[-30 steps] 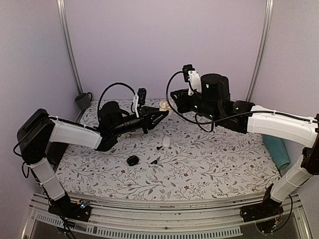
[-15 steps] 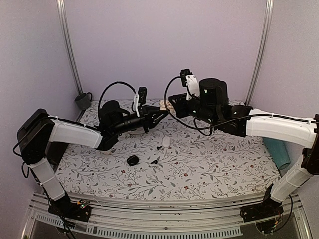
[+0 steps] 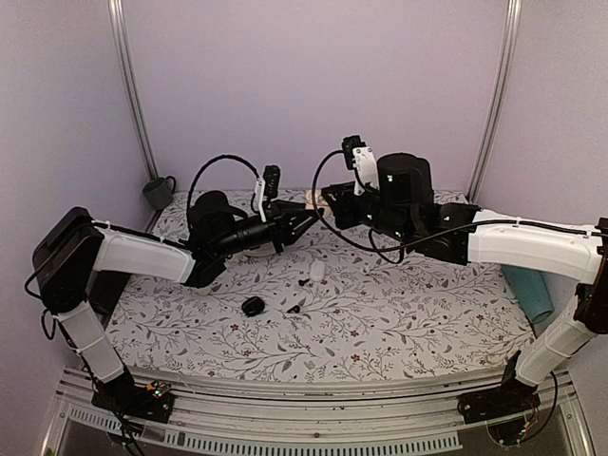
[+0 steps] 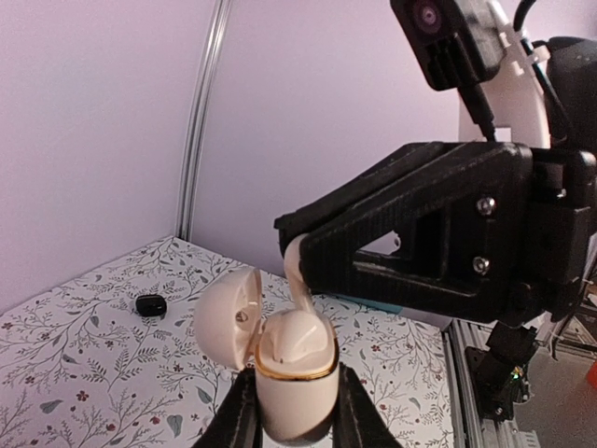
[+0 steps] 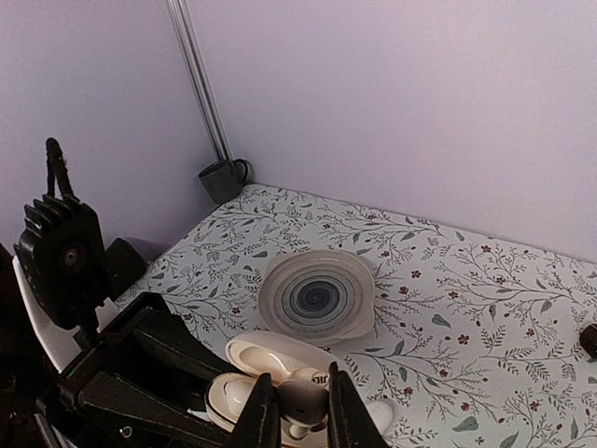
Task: Insert the wireless bluetooth earbuds into the charging case
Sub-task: Insert the right earbud into the right side groove of the charging case.
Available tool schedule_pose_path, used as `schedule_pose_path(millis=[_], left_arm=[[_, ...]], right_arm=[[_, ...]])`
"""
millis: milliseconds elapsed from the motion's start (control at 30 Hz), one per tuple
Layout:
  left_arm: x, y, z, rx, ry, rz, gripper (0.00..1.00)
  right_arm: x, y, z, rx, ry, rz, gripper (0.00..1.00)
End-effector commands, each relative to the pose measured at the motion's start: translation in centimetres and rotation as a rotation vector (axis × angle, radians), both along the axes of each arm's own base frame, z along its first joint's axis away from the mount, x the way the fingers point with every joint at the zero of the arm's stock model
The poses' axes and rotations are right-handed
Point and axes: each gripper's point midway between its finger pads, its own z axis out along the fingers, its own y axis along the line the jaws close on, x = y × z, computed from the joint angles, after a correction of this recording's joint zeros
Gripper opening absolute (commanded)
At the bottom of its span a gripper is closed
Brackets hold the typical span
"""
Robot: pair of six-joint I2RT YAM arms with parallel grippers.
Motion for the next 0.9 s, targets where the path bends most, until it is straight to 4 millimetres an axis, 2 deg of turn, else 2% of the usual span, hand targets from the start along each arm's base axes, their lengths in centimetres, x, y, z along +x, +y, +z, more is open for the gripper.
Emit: schedule_pose_path(millis=[0,533,867], left_arm=[[-0.62,0.0,3.02,-0.05,-0.047,-0.01,0.0],[-0.55,0.36,3.83,-0.069,-0.056,0.003,0.0],[0.09,0.65,4.01,-0.082,-0.04,0.024,0.0]], right_arm=[[0.04,-0.42,-0.29,-0.02,-0.011,-0.024,0.14],[-0.01,-0.38,-1.15,-0.048,-0.008,-0.026,0.14],[-0.76,0.38,-1.15,-0.067,-0.028,-0.005,0.14]])
